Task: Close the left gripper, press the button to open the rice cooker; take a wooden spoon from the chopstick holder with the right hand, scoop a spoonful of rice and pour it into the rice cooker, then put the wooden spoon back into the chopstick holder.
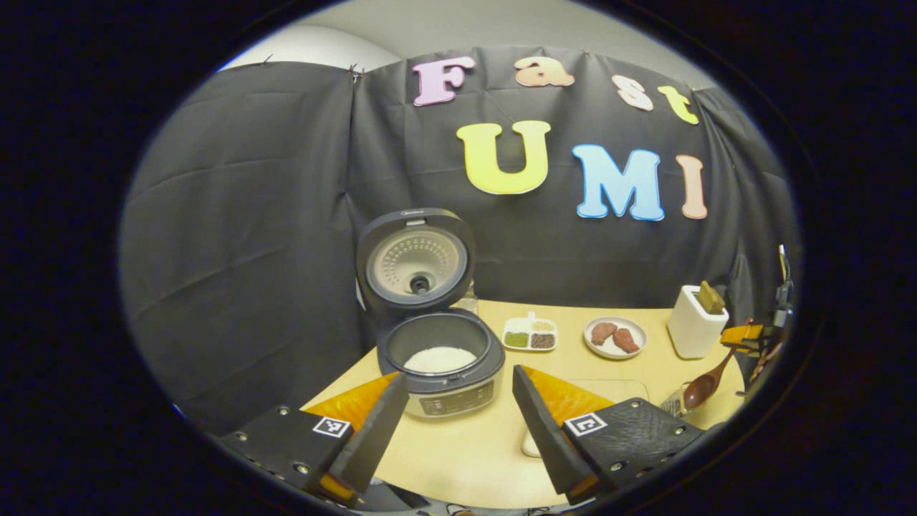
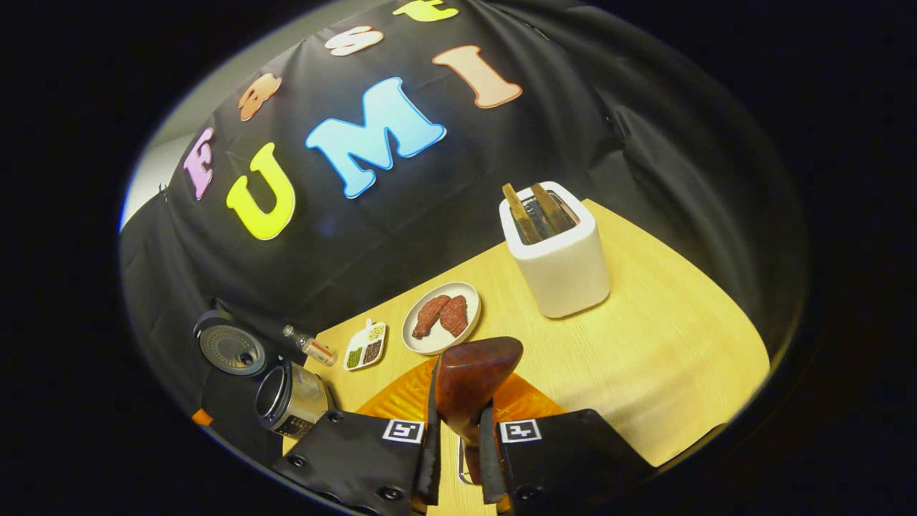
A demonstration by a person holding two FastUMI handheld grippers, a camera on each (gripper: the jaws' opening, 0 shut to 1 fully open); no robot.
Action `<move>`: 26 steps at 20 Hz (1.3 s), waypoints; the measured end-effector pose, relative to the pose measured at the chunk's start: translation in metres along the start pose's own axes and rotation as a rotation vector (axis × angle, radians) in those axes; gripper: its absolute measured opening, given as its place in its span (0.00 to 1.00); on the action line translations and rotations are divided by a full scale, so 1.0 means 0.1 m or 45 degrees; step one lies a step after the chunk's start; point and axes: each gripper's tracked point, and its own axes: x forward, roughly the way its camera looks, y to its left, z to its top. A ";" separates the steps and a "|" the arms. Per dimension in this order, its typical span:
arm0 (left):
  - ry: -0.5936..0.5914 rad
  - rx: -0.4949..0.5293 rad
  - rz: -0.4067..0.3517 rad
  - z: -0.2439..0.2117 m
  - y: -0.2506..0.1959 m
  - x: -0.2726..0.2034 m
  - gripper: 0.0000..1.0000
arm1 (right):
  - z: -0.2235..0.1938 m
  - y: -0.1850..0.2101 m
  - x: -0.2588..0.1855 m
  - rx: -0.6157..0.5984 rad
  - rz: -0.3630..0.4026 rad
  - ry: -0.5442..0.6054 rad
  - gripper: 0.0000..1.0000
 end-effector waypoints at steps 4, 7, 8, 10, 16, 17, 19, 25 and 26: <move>0.012 -0.004 0.029 -0.05 0.03 -0.07 0.93 | -0.17 -0.17 0.16 0.103 -0.051 0.050 0.24; 0.012 0.000 0.028 -0.04 0.04 -0.05 0.93 | -0.27 -0.22 0.22 0.124 -0.069 0.068 0.24; 0.011 0.002 0.025 -0.02 0.03 -0.04 0.93 | -0.31 -0.23 0.19 0.125 -0.077 0.071 0.27; 0.006 0.003 0.013 0.03 0.01 0.02 0.92 | -0.33 -0.23 0.19 0.144 -0.083 0.073 0.28; -0.053 0.007 -0.013 0.32 0.11 0.30 0.93 | -0.20 -0.32 0.04 0.188 -0.148 -0.026 0.69; -0.065 -0.001 -0.017 0.39 0.14 0.35 0.92 | -0.18 -0.34 -0.01 0.182 -0.173 -0.041 0.86; -0.095 -0.025 -0.031 0.59 0.24 0.47 0.93 | -0.13 -0.41 -0.16 0.144 -0.232 -0.084 0.98; -0.254 -0.063 -0.045 1.40 0.65 0.81 0.92 | 0.04 -0.41 -0.76 -0.082 -0.390 -0.235 0.98; -0.279 -0.068 -0.048 1.57 0.73 0.88 0.92 | 0.06 -0.37 -0.86 -0.125 -0.414 -0.261 0.98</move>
